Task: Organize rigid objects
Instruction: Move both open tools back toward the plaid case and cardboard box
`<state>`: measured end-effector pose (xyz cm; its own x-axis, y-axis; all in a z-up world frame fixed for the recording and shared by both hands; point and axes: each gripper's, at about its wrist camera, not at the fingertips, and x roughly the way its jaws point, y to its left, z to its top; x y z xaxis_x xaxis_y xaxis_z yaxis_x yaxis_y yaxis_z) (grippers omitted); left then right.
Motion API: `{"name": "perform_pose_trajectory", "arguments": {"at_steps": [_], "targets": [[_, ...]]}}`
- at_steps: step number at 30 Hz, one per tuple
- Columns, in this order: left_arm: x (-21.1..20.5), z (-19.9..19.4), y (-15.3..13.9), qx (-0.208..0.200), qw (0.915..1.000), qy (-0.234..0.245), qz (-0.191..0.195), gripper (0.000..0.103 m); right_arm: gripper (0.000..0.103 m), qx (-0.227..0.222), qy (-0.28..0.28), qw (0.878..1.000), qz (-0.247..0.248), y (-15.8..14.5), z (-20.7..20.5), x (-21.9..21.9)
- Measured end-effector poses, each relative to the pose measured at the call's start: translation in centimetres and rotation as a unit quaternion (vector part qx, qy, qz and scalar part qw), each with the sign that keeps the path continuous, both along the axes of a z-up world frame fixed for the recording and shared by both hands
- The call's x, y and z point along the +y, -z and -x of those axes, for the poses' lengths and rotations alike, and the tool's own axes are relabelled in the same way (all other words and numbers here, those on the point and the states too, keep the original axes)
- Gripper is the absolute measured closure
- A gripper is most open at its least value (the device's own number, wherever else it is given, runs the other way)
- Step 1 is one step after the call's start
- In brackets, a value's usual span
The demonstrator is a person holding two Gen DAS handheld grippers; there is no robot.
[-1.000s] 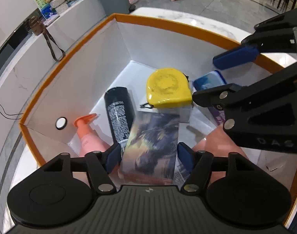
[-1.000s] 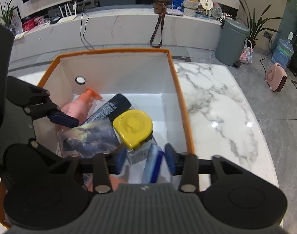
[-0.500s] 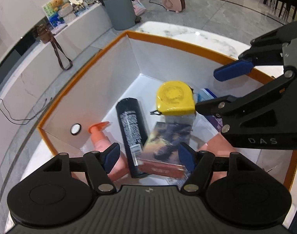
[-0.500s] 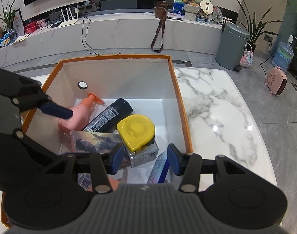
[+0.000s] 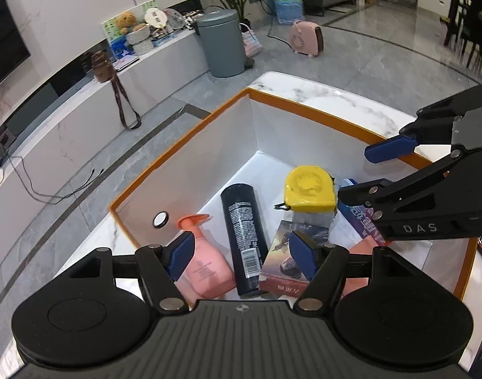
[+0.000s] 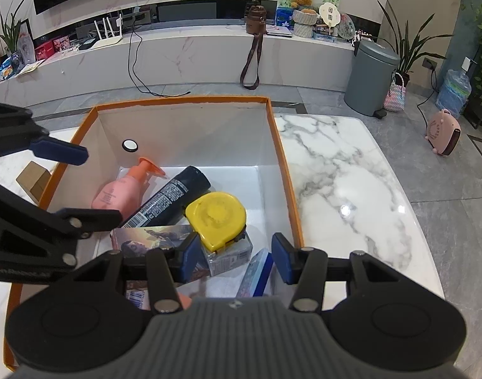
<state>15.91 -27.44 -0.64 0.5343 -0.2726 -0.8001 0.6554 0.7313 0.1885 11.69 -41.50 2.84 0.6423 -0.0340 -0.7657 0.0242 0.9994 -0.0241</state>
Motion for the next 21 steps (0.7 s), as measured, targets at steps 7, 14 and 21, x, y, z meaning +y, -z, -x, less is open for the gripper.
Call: {"name": "perform_pose_trajectory", "arguments": {"at_steps": [7, 14, 21], "targets": [[1.4, -0.1, -1.4, -0.012, 0.9997, -0.016, 0.017, 0.022, 0.051, -0.009, -0.003, 1.0, -0.001, -0.9, -0.1, 1.0], [4.0, 0.7, -3.0, -0.032, 0.9984, -0.031, 0.036, 0.019, 0.048, -0.022, -0.014, 1.0, 0.002, -2.2, -0.2, 3.1], [8.4, 1.4, -3.5, -0.035, 0.9955, -0.068, 0.057, 0.019, 0.048, -0.03, -0.033, 0.999, 0.012, -3.1, 0.1, 5.5]]}}
